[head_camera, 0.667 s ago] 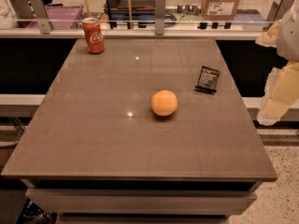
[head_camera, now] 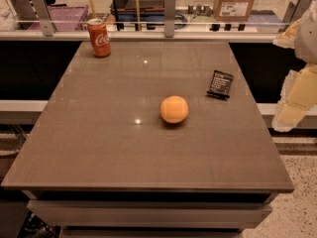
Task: Move rxbar chocolate near coke can
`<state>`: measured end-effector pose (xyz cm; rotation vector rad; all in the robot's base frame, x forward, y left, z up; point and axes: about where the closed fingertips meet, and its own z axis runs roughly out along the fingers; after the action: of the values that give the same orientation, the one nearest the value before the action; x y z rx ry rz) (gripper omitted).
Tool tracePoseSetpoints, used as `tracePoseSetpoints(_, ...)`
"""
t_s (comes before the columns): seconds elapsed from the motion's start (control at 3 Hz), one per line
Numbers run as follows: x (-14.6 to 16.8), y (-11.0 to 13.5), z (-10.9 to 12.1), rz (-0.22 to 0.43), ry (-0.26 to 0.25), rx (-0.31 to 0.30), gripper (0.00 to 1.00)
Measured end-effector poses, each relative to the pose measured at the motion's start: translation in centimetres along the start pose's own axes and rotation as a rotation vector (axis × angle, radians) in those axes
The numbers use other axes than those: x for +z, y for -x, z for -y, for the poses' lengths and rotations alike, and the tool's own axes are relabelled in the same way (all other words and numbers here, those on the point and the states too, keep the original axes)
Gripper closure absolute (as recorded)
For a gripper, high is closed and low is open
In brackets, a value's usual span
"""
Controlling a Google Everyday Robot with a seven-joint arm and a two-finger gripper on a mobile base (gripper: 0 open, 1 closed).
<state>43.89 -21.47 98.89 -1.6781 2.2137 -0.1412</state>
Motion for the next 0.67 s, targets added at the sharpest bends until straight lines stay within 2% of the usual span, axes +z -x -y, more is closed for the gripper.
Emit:
tracePoseSetpoints(0.33,-0.23,-0.09,0.08,0.005,-0.027,0.051,0.00)
tracePoseSetpoints(0.67,-0.46,-0.22,0.77,0.020,-0.051,0.146,0.00)
